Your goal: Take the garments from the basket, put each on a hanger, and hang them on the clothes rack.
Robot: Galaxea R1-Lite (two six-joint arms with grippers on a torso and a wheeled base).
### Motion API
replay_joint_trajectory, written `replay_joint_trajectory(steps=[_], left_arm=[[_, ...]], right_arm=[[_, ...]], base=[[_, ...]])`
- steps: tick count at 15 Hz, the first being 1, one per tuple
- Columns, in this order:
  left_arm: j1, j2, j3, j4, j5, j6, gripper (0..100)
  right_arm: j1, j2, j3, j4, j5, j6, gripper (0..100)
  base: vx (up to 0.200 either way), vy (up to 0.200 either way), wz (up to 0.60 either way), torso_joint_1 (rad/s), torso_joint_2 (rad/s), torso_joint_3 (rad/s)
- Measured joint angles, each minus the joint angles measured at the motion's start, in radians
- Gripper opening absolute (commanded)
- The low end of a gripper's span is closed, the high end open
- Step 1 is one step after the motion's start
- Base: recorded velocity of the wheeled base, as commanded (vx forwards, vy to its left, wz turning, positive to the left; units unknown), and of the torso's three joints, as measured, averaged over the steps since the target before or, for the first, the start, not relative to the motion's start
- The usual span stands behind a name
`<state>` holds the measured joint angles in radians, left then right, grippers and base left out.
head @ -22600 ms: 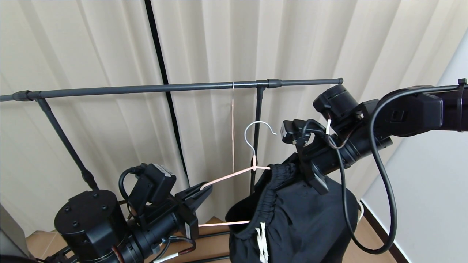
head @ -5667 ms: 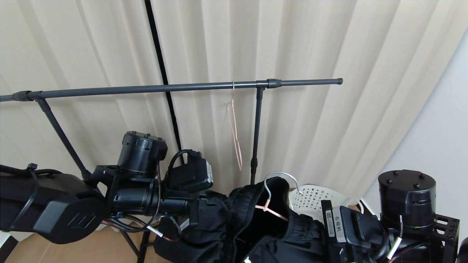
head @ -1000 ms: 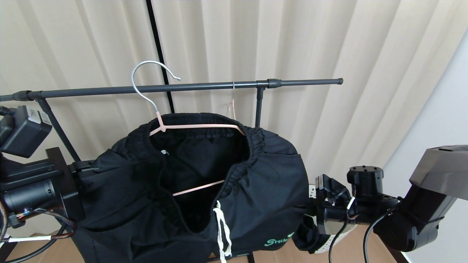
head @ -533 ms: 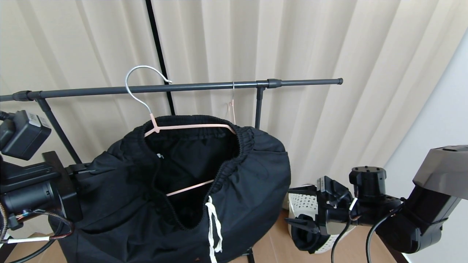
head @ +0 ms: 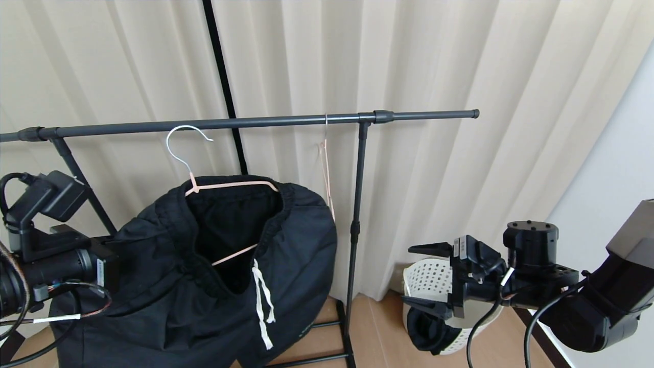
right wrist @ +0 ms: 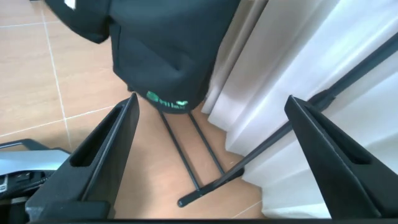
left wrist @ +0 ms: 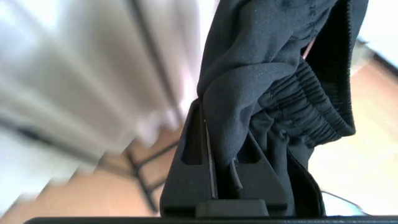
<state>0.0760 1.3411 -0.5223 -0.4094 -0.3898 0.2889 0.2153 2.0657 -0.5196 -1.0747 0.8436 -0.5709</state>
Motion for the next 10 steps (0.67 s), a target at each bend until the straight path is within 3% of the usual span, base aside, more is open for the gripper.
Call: replay_joint_trajectory(steps=[3,5,7,10], left_arm=[[-0.014,0.086,-0.023,0.000,0.109,0.008,0],[-0.026,0.122,-0.026,0.001,0.141,0.012,0],[-0.048,0.170,-0.045,-0.001,0.229,0.006,0],[-0.097,0.250,-0.127,-0.002,0.310,-0.067,0]], right_arm=[[0.000,-0.008,0.000,-0.001,-0.041,-0.001,100],[0.001,-0.008,-0.002,-0.001,-0.042,-0.001,100],[0.000,-0.008,-0.002,-0.001,-0.042,-0.001,100],[0.001,-0.006,-0.002,0.000,-0.042,-0.001,100]], base=[[0.000,0.000,0.00,0.000,0.00,0.000],[0.000,0.000,0.00,0.000,0.00,0.000],[0.000,0.000,0.00,0.000,0.00,0.000],[0.000,0.000,0.00,0.000,0.00,0.000]])
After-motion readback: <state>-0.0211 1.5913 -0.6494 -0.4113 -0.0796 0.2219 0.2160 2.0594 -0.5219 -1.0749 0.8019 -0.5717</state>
